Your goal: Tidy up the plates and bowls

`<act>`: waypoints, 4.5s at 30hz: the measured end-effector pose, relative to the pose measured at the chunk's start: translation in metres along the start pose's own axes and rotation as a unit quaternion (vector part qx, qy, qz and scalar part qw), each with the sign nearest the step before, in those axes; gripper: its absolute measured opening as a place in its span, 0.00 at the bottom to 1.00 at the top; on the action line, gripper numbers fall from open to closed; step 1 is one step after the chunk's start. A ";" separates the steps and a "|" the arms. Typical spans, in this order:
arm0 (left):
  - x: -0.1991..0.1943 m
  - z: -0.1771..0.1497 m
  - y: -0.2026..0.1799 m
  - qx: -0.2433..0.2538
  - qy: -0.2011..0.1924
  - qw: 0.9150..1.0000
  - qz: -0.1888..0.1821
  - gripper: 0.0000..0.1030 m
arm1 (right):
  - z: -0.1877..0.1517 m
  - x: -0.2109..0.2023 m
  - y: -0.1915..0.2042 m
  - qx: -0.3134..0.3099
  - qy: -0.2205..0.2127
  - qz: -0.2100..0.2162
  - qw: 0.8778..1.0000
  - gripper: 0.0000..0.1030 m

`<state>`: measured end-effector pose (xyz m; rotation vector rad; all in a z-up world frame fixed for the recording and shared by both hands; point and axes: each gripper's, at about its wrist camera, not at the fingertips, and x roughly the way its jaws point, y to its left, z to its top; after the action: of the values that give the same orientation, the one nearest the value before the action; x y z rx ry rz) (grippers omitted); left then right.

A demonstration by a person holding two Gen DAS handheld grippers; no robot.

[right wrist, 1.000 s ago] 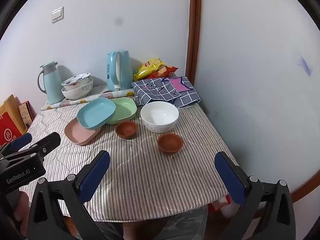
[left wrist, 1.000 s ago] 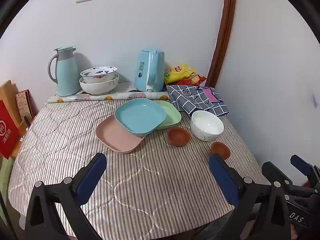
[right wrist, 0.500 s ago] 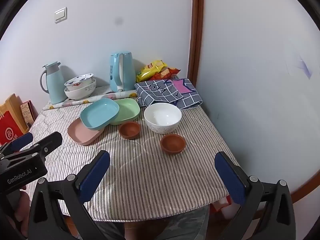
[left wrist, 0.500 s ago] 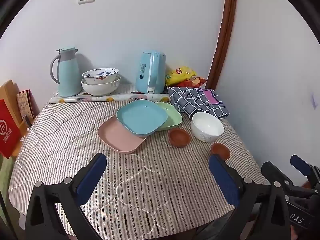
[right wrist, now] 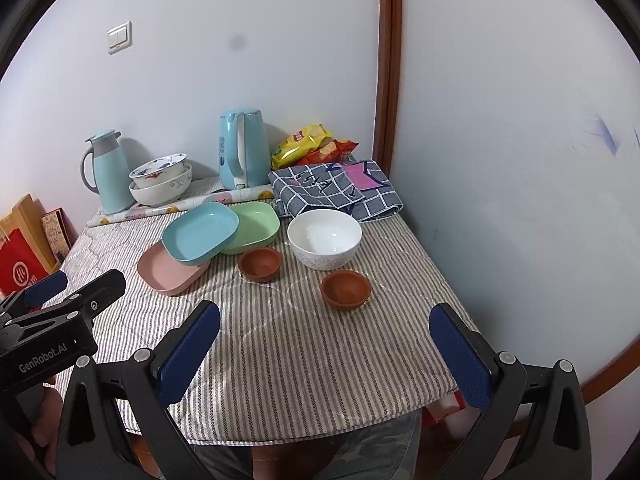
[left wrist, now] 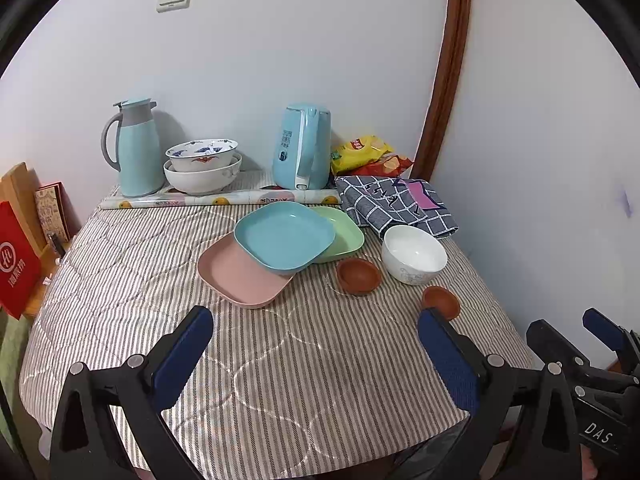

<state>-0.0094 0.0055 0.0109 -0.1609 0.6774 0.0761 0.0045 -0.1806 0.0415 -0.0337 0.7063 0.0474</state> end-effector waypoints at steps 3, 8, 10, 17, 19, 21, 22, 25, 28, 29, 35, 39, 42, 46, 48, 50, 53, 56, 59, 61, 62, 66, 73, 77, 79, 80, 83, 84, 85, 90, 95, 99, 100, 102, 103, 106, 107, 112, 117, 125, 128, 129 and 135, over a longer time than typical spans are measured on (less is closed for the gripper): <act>0.000 0.000 -0.001 0.000 0.000 1.000 -0.001 1.00 | 0.000 0.000 -0.001 0.001 -0.001 0.001 1.000 1.00; -0.001 -0.001 -0.003 0.000 -0.001 1.000 -0.001 1.00 | 0.001 -0.003 0.001 0.002 -0.003 0.001 1.000 1.00; -0.002 -0.001 -0.003 0.001 -0.001 1.000 -0.001 1.00 | 0.002 -0.003 0.001 0.002 -0.003 0.001 1.000 1.00; -0.003 -0.004 -0.004 0.001 -0.003 1.000 -0.004 1.00 | 0.003 -0.005 0.000 0.005 -0.005 0.001 1.000 1.00; -0.004 -0.004 -0.004 0.001 -0.003 1.000 -0.004 1.00 | 0.002 -0.006 0.001 0.006 -0.006 0.002 1.000 1.00; -0.004 -0.004 -0.004 0.001 -0.003 1.000 -0.005 1.00 | 0.002 -0.006 0.001 0.006 -0.007 0.002 1.000 1.00; -0.004 -0.004 -0.004 0.000 -0.003 1.000 -0.006 1.00 | 0.002 -0.006 0.000 0.006 -0.007 0.002 1.000 1.00; -0.005 -0.004 -0.004 0.001 -0.003 1.000 -0.006 1.00 | 0.002 -0.006 0.000 0.007 -0.007 0.002 1.000 1.00; -0.005 -0.005 -0.004 0.001 -0.003 1.000 -0.007 1.00 | 0.002 -0.006 -0.001 0.008 -0.008 0.002 1.000 1.00; -0.004 -0.005 -0.004 0.002 -0.004 1.000 -0.006 1.00 | 0.001 -0.006 0.000 0.008 -0.009 0.002 1.000 1.00; -0.004 -0.004 -0.005 0.003 -0.004 1.000 -0.005 1.00 | 0.000 -0.007 0.000 0.008 -0.011 0.002 1.000 1.00; -0.004 -0.004 -0.005 0.003 -0.004 1.000 -0.005 1.00 | 0.000 -0.006 -0.001 0.010 -0.011 0.002 1.000 1.00; -0.004 -0.002 -0.005 0.005 -0.003 1.000 -0.004 1.00 | 0.000 -0.007 -0.002 0.011 -0.012 0.002 1.000 1.00; -0.004 -0.003 -0.005 0.006 -0.004 1.000 -0.003 1.00 | 0.000 -0.007 -0.003 0.012 -0.013 0.002 1.000 1.00; -0.004 -0.003 -0.005 0.005 -0.004 1.000 -0.004 1.00 | 0.000 -0.006 -0.003 0.013 -0.013 0.002 1.000 1.00; -0.004 -0.002 -0.005 0.007 -0.005 1.000 -0.004 1.00 | 0.000 -0.006 -0.004 0.013 -0.014 0.002 1.000 1.00; -0.004 -0.002 -0.005 0.009 -0.006 1.000 -0.003 1.00 | 0.000 -0.006 -0.003 0.014 -0.014 0.003 1.000 1.00; -0.004 -0.001 -0.006 0.010 -0.006 1.000 -0.003 1.00 | 0.000 -0.007 -0.003 0.014 -0.015 0.004 1.000 1.00; -0.005 -0.001 -0.006 0.010 -0.006 1.000 -0.005 1.00 | 0.000 -0.007 -0.003 0.015 -0.015 0.004 1.000 1.00; -0.004 -0.001 -0.006 0.011 -0.005 1.000 -0.005 1.00 | 0.000 -0.007 -0.003 0.014 -0.014 0.005 1.000 1.00; -0.004 -0.001 -0.006 0.011 -0.006 1.000 -0.005 1.00 | 0.000 -0.007 -0.002 0.014 -0.014 0.004 1.000 1.00; -0.005 0.000 -0.006 0.010 -0.006 1.000 -0.003 1.00 | 0.001 -0.008 -0.001 0.016 -0.015 0.006 1.000 1.00; -0.004 0.002 -0.002 0.005 -0.008 1.000 0.000 1.00 | 0.001 -0.006 0.002 0.011 -0.013 0.009 1.000 1.00; 0.000 0.003 0.001 0.003 -0.006 1.000 0.004 1.00 | 0.003 -0.002 0.005 0.007 -0.014 0.011 1.000 1.00; 0.002 0.004 0.002 0.002 -0.007 1.000 0.008 1.00 | 0.004 0.000 0.006 0.006 -0.014 0.015 1.000 1.00; 0.003 0.004 0.002 0.003 -0.008 1.000 0.011 1.00 | 0.005 0.002 0.007 0.006 -0.012 0.016 1.000 1.00; 0.008 0.006 0.006 -0.001 -0.005 1.000 0.017 1.00 | 0.008 0.006 0.010 0.002 -0.013 0.018 1.000 1.00; 0.010 0.006 0.008 -0.002 -0.003 1.000 0.017 1.00 | 0.009 0.008 0.011 0.001 -0.013 0.019 1.000 1.00; 0.013 0.007 0.009 -0.002 -0.001 1.000 0.018 1.00 | 0.010 0.010 0.012 0.000 -0.013 0.020 1.000 1.00; 0.028 0.015 0.016 -0.006 0.008 1.000 0.022 1.00 | 0.015 0.023 0.019 -0.007 -0.011 0.022 1.000 1.00; 0.045 0.025 0.023 -0.009 0.018 1.000 0.016 1.00 | 0.023 0.037 0.026 -0.004 -0.008 0.034 0.999 1.00; 0.060 0.032 0.027 -0.012 0.027 0.999 0.012 1.00 | 0.031 0.052 0.032 -0.015 0.000 0.029 0.999 1.00; 0.065 0.034 0.028 -0.013 0.029 0.999 0.010 1.00 | 0.034 0.056 0.032 -0.014 0.005 0.031 0.999 1.00; 0.073 0.038 0.029 -0.012 0.033 0.999 0.011 1.00 | 0.039 0.068 0.033 -0.006 0.013 0.030 0.999 1.00; 0.078 0.040 0.030 -0.012 0.035 0.999 0.011 1.00 | 0.041 0.073 0.033 -0.004 0.017 0.031 0.999 1.00; 0.093 0.047 0.035 -0.013 0.041 0.999 0.014 1.00 | 0.045 0.092 0.033 0.003 0.034 0.036 0.999 1.00; 0.097 0.049 0.036 -0.015 0.044 0.999 0.014 1.00 | 0.047 0.098 0.033 0.003 0.037 0.038 0.999 0.99; 0.122 0.060 0.049 -0.021 0.054 0.998 0.021 1.00 | 0.057 0.124 0.037 0.002 0.044 0.035 0.998 0.99; 0.147 0.071 0.062 -0.029 0.065 0.997 0.025 0.98 | 0.070 0.150 0.046 -0.003 0.053 0.041 0.998 0.97; 0.186 0.082 0.082 -0.041 0.084 0.995 0.030 0.96 | 0.090 0.195 0.066 -0.020 0.075 0.062 0.995 0.86; 0.201 0.085 0.090 -0.045 0.095 0.994 0.028 0.91 | 0.095 0.213 0.075 -0.025 0.081 0.070 0.994 0.81; 0.206 0.086 0.092 -0.047 0.098 0.994 0.030 0.91 | 0.097 0.219 0.078 -0.026 0.084 0.073 0.993 0.80; 0.232 0.090 0.104 -0.057 0.108 0.992 0.030 0.85 | 0.100 0.253 0.093 -0.034 0.112 0.095 0.989 0.64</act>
<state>0.2136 0.1277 -0.0787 -0.2607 0.8948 0.1567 0.2566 -0.0745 -0.0483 -0.0378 0.9310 0.2534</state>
